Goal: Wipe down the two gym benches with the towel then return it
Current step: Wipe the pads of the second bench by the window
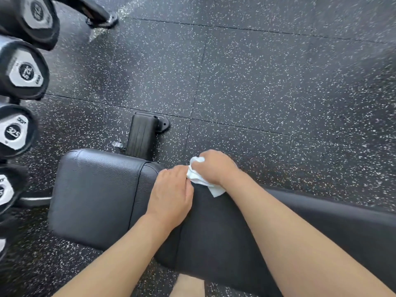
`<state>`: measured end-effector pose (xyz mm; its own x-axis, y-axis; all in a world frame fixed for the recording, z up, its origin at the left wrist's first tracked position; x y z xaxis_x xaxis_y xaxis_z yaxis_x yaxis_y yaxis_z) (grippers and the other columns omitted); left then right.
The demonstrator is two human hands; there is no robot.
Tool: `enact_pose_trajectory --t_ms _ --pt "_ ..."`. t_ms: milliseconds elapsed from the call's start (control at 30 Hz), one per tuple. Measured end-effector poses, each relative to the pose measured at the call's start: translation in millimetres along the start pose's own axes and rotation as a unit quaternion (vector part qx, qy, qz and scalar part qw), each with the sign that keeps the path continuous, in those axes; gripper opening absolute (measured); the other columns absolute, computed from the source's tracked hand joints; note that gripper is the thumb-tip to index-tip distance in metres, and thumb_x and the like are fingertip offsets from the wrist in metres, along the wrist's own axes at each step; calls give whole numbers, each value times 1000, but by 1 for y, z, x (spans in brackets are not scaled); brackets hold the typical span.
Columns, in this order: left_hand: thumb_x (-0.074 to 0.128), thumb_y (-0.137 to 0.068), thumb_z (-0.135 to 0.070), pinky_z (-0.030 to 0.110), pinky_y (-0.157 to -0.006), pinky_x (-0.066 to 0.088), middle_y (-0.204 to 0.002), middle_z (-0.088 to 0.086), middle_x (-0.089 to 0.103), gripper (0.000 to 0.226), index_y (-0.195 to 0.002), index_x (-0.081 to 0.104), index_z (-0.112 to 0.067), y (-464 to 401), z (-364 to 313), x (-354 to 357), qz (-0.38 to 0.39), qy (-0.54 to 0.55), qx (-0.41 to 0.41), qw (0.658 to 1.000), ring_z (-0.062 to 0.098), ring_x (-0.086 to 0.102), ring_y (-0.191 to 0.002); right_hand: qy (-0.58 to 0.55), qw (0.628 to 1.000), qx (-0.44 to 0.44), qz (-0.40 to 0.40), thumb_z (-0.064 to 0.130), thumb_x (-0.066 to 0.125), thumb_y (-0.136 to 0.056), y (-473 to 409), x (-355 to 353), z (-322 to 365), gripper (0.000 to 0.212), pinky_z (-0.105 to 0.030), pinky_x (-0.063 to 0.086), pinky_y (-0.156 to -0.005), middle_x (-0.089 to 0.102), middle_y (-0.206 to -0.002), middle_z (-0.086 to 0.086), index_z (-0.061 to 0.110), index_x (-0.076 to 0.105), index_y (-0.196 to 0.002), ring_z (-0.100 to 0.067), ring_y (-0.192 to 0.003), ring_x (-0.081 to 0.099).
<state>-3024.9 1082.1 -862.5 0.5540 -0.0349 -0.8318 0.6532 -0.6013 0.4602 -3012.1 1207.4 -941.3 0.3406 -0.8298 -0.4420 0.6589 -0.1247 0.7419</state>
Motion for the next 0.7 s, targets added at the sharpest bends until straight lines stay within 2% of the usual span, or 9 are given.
enact_pose_trajectory --t_ms 67,167,267,367,433,533,600,700 --pt "41 -102 -18 41 -95 45 -111 -2 63 24 -115 62 -16 -2 -6 0 4 8 -9 1000 25 58 -105 35 998 -55 8 49 41 -84 10 -3 -1 36 -34 35 -59 55 -74 2 21 49 -64 -26 -70 54" --pt "37 -103 -35 42 -106 39 -125 -8 64 35 -125 62 -23 -3 -37 6 31 -80 19 996 21 56 -122 82 993 -80 -2 49 39 -92 34 -20 -36 39 -33 30 -57 48 -71 1 21 41 -64 -30 -67 50" --pt "20 -102 -50 47 -118 27 -140 -12 60 57 -138 58 -27 -4 -91 26 81 -136 53 986 16 50 -134 59 998 -19 -19 42 44 -91 62 -45 -106 32 -35 36 -64 53 -73 4 21 51 -68 -29 -76 54" --pt "7 -98 -55 46 -121 24 -145 -13 56 70 -143 53 -27 -3 -156 54 109 -136 91 981 15 48 -137 61 997 5 -40 41 43 -89 94 -70 -170 31 -34 33 -60 55 -74 4 21 51 -68 -28 -77 55" --pt "11 -100 -55 45 -120 24 -146 -11 56 67 -144 52 -26 -1 -195 73 118 -131 111 978 15 49 -137 49 997 31 -53 42 43 -88 117 -87 -212 32 -37 38 -62 59 -76 4 20 52 -67 -25 -77 57" --pt "27 -107 -50 43 -118 26 -147 -10 55 52 -146 50 -24 1 -245 100 122 -139 134 974 16 48 -136 38 993 83 -75 46 42 -88 149 -112 -282 34 -36 36 -62 60 -75 7 22 55 -67 -20 -75 56" --pt "29 -107 -50 44 -118 27 -147 -10 55 51 -146 49 -24 2 -275 115 126 -142 138 972 16 48 -135 19 988 118 -94 47 42 -87 171 -130 -327 35 -34 35 -61 61 -75 8 22 57 -69 -15 -74 56" --pt "27 -106 -52 43 -119 27 -150 -11 52 55 -150 45 -24 4 -316 134 132 -151 151 968 16 46 -138 32 983 140 -110 42 43 -90 205 -155 -385 34 -33 36 -62 62 -75 7 21 58 -68 -17 -75 57"
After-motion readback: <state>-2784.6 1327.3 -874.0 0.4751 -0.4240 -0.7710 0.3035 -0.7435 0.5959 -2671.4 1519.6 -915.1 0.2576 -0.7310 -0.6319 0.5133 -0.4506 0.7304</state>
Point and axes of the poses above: each hand's wrist, its own y-axis away from the middle knuckle, its own x-axis out of the palm, z = x × y, the point moved 8 cm from there along -y, towards the middle knuckle
